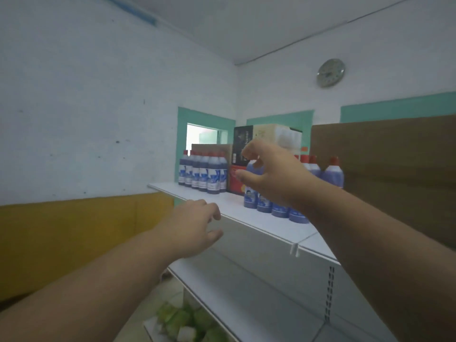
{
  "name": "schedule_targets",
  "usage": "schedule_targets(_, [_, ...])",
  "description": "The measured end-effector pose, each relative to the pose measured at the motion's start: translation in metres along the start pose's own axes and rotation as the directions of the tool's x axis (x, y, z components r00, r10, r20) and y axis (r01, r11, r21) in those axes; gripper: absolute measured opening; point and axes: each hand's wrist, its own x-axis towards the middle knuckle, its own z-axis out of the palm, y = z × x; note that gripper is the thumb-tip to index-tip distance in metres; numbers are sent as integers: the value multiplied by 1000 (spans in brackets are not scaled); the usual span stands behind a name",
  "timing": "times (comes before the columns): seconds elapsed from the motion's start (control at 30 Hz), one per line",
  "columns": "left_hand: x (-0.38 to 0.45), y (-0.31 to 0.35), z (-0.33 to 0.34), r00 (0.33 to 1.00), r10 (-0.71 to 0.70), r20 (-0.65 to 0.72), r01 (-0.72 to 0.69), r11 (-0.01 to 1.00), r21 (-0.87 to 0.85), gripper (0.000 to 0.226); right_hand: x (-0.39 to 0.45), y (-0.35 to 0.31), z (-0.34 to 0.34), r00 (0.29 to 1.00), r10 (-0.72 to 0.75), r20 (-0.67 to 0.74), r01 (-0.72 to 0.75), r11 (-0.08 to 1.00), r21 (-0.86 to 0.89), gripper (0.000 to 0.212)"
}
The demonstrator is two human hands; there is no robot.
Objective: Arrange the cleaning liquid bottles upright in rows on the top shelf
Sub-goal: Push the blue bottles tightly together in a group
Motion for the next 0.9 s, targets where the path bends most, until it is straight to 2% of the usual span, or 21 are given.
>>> schedule_targets(0.3, [108,-125,51,997,-61,-56,59,998,-33,33,151,46,122,999,-45,20,46,997,-58,36])
schedule_targets(0.47, [177,-189,67,993,-85,-82,80,995,-63,34,240,74,182,998,-6,55,10,997,-71,38])
schedule_targets(0.63, [243,-248,98,997,-38,-72,30,994,-108,34,297,101,240,996,71,59,-65,993,-96,40])
schedule_targets(0.8, [319,-300,138,995,78,-59,-86,984,-153,32,338,133,288,982,183,-39,-187,958,-219,40])
schedule_targets(0.9, [368,-325,158,984,176,-24,-177,954,-241,30,360,151,314,955,282,-90,-296,912,-285,41])
